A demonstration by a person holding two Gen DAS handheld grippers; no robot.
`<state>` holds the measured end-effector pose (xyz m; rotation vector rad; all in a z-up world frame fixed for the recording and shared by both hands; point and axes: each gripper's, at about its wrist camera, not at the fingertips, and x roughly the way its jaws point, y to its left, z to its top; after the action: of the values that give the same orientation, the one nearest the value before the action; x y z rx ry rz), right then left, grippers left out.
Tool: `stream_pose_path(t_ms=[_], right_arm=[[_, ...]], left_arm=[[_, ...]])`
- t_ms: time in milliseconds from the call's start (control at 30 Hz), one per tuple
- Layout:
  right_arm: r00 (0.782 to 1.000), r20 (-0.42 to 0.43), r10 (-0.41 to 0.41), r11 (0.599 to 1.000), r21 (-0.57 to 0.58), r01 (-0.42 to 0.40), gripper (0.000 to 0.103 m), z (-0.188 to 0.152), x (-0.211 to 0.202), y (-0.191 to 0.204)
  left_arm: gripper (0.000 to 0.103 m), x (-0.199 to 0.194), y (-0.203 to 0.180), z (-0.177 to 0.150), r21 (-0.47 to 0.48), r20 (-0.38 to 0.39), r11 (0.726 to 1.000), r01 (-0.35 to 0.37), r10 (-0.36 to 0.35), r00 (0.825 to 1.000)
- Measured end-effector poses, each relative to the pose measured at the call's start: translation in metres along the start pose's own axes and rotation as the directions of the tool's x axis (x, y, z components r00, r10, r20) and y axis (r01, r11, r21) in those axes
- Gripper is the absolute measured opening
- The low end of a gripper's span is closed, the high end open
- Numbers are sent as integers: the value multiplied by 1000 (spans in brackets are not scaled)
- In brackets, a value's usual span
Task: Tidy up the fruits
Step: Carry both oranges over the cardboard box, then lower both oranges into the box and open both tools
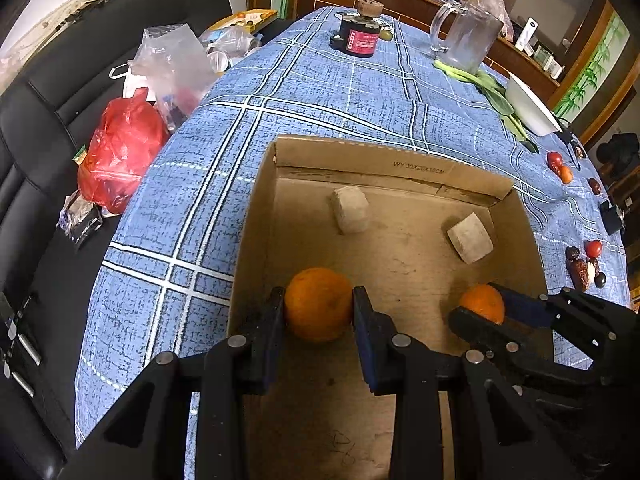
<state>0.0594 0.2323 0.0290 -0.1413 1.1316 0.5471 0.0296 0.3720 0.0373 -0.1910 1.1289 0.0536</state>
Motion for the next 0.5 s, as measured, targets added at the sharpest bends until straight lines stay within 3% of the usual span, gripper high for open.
stream_pose_path(t_ms=[500], right_arm=[[1000,-1,-12,1000,-18,12,36,1,5,1]], left_arm=[[35,3,-3,2,-11,-9,1000,-12,12,1000]])
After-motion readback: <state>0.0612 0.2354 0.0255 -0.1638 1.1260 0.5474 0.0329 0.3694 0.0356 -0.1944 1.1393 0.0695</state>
